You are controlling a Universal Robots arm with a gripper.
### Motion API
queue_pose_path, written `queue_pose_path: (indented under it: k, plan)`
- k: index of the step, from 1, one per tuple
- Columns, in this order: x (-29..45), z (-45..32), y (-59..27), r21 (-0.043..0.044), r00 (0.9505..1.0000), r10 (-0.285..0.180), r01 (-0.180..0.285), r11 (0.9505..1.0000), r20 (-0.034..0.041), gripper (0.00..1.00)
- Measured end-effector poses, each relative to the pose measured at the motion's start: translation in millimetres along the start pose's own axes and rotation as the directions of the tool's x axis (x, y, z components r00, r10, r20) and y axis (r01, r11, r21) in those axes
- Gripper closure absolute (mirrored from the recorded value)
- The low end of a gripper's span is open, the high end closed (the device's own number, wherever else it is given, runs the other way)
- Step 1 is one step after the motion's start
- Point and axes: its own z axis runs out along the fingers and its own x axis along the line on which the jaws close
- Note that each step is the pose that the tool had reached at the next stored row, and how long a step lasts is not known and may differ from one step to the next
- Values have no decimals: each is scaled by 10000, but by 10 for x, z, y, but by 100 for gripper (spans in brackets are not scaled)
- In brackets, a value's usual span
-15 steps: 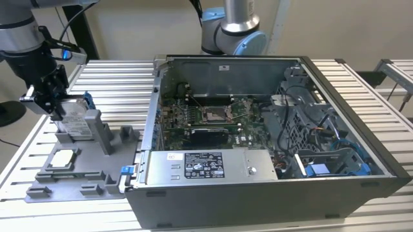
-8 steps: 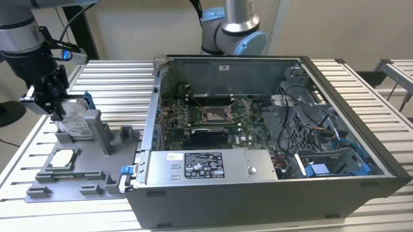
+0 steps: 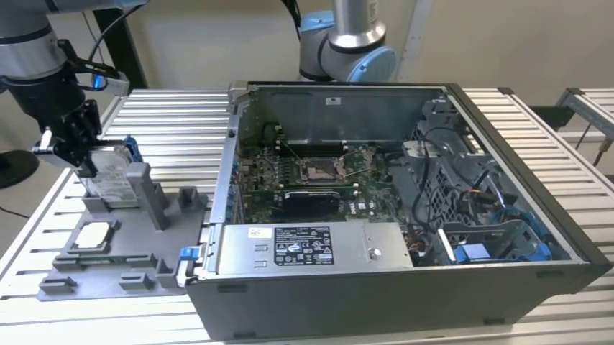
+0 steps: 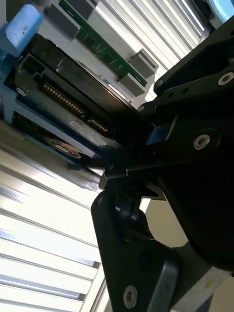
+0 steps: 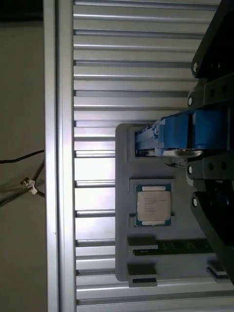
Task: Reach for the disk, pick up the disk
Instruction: 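Pick up the disk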
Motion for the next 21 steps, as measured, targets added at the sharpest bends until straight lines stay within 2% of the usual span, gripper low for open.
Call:
queue_pose_path:
  k: [18,21]
  plan:
    - [0,4,0,2,10000,0,0,10000,1,100]
    - [0,-22,0,5,10000,0,0,10000,3,100]
